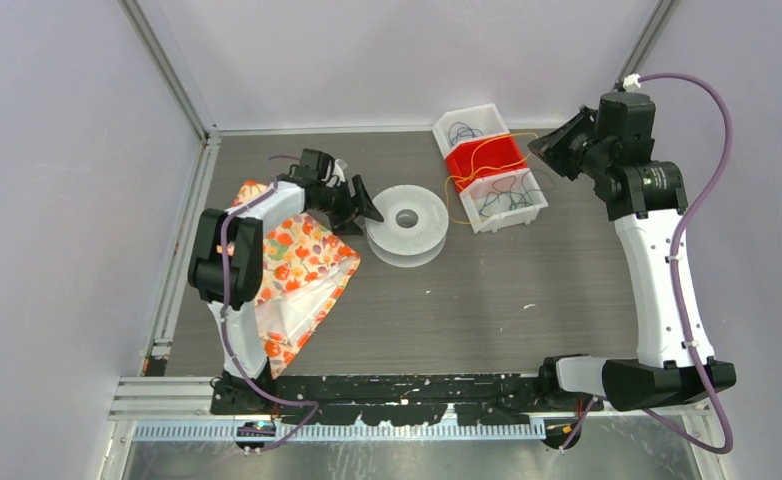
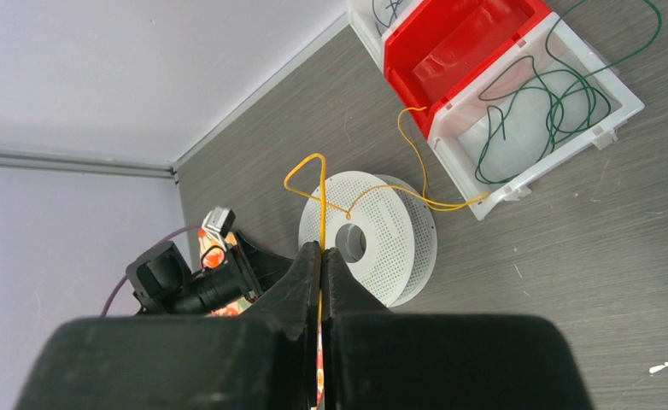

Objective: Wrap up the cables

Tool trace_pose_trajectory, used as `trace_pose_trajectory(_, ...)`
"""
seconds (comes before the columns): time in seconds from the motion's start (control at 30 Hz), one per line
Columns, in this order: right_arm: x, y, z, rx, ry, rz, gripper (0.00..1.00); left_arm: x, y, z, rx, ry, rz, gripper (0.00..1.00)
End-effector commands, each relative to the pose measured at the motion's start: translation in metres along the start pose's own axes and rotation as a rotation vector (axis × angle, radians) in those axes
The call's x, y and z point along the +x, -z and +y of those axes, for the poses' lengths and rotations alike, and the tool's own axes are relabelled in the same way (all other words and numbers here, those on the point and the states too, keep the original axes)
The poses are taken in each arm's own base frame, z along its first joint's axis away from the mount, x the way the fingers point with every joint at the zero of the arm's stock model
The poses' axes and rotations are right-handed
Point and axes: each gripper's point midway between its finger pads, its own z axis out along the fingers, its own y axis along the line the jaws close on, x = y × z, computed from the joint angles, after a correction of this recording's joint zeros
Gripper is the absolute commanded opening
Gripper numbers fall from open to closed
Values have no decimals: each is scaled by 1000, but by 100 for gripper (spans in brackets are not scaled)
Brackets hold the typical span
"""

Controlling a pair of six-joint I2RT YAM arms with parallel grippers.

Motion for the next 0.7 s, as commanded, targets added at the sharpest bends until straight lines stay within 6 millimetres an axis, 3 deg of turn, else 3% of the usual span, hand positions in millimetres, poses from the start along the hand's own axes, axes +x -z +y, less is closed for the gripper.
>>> trace_pose_trajectory(0.0, -3, 9, 3, -19, 0, -23, 0, -10, -3, -25, 91, -47, -32, 69)
trace_pose_trajectory(0.2, -2, 5, 6, -32, -18, -14, 1, -13, -16, -27, 75, -80, -29, 50)
trace_pose_trajectory(0.3, -3, 5, 7, -33, -18, -16, 1, -20, -13, -37, 83, -106, -34, 27)
trace_pose_trajectory(0.37, -4, 7, 7, -31, -16, -19, 1, -25, -2, -45, 71, -135, -51, 8)
trace_pose_trajectory(0.4, -4, 8, 7, -29, -14, -22, 1, -28, 6, -51, 63, -159, -67, 3)
trace_pose_trajectory(0.57, -6, 12, 5, -20, -8, -32, 1, -42, 58, -79, -24, -326, -184, 1)
trace_pose_trajectory(0.67, -6, 12, 4, -18, -10, -36, 1, -39, 83, -97, -115, -462, -243, 0)
